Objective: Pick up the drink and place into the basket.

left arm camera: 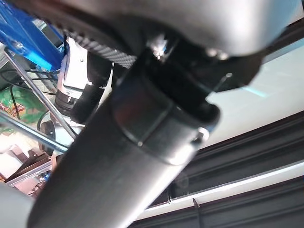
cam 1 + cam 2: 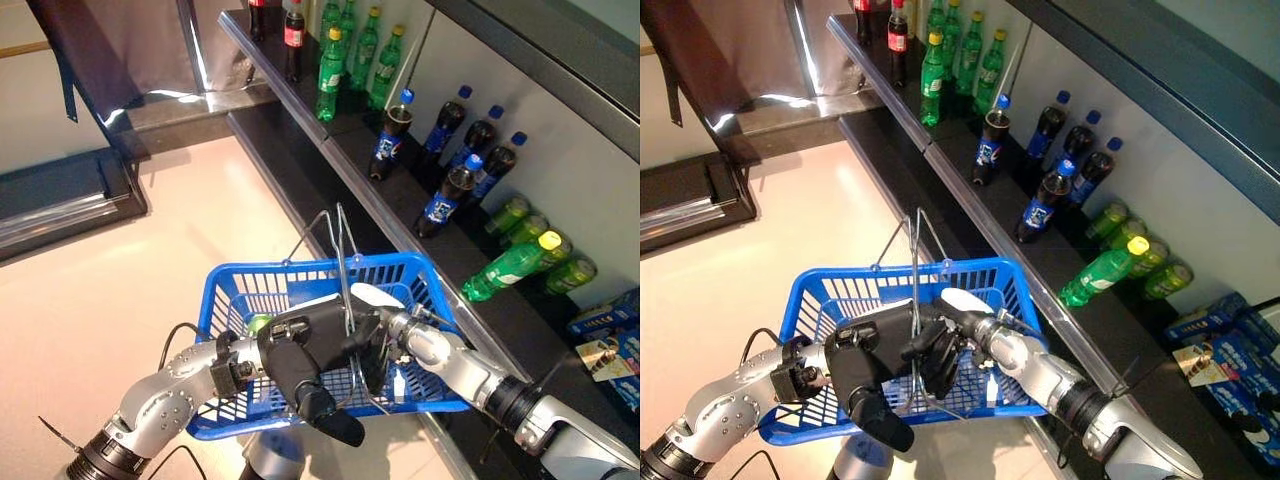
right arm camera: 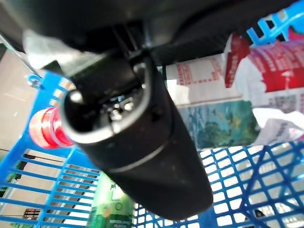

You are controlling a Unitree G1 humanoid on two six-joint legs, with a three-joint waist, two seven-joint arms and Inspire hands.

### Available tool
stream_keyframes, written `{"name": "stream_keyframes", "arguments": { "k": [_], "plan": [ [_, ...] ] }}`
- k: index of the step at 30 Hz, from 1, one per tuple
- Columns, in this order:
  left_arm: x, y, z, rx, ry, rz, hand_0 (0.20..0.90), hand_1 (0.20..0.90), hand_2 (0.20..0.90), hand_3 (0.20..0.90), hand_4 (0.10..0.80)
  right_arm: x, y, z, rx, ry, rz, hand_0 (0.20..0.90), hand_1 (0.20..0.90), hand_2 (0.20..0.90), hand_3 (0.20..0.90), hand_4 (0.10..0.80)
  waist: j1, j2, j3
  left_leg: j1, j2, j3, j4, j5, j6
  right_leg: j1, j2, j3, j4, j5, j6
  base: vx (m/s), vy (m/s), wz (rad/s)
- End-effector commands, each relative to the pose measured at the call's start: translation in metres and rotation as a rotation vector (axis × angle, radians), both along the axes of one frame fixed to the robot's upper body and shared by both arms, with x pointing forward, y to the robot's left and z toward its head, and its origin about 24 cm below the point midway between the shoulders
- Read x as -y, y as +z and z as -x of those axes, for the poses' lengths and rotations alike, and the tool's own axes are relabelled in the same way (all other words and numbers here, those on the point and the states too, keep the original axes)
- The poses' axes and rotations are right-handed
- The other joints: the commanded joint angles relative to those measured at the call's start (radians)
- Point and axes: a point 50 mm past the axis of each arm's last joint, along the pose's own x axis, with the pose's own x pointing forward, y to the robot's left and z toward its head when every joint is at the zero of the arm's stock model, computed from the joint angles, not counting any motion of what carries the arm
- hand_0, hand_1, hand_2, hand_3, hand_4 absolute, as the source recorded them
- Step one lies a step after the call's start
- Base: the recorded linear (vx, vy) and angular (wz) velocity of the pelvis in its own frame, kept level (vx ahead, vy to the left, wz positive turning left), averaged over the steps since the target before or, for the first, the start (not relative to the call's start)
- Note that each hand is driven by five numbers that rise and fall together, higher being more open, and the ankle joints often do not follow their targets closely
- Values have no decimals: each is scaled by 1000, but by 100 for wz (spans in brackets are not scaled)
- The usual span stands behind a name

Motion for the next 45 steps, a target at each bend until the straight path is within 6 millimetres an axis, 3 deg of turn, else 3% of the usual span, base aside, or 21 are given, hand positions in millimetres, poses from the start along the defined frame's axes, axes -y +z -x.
{"name": "stream_keyframes", "arguments": {
  "k": [1,15,16,17,18,32,45],
  "plan": [
    [42,87,36,415,-412,486,300,300,300,200,100,-24,30,-19,136,126,27,300,300,300,200,100,3,12,-209,42,19,36,-4,-95,16,-43,-8,38,50,12,1,0,0,0],
    [47,91,40,422,-447,496,300,300,300,200,100,-34,-7,-11,-65,114,81,300,300,300,200,100,19,4,-212,45,16,25,-4,-96,19,-40,-3,39,49,11,-2,5,-1,0],
    [48,92,40,420,-448,497,300,300,300,200,100,-34,-11,-10,-92,109,96,467,467,467,395,295,20,4,-212,45,16,25,-4,-96,19,-39,-3,38,49,11,-3,0,0,0],
    [48,92,41,420,-449,497,300,300,300,200,100,-35,-14,-9,-105,110,100,867,867,867,862,762,22,4,-211,45,16,24,-4,-96,19,-38,-2,37,49,11,-2,0,0,0],
    [48,92,41,419,-448,496,300,300,300,200,100,-35,-14,-9,-105,110,100,900,900,900,900,800,22,4,-212,45,16,24,-4,-96,19,-38,-2,37,49,11,-2,0,0,0],
    [47,91,38,424,-375,485,300,300,300,200,100,-37,-15,-8,-97,72,81,900,900,900,900,800,21,-1,-212,45,16,27,-4,-95,19,-38,2,42,41,18,-2,0,0,0],
    [24,87,20,454,-99,423,300,300,300,200,100,-13,3,-13,-44,-5,38,900,900,900,900,800,1,-2,-211,54,23,47,-4,-95,17,-40,3,52,37,24,-2,0,0,0]
  ]
}}
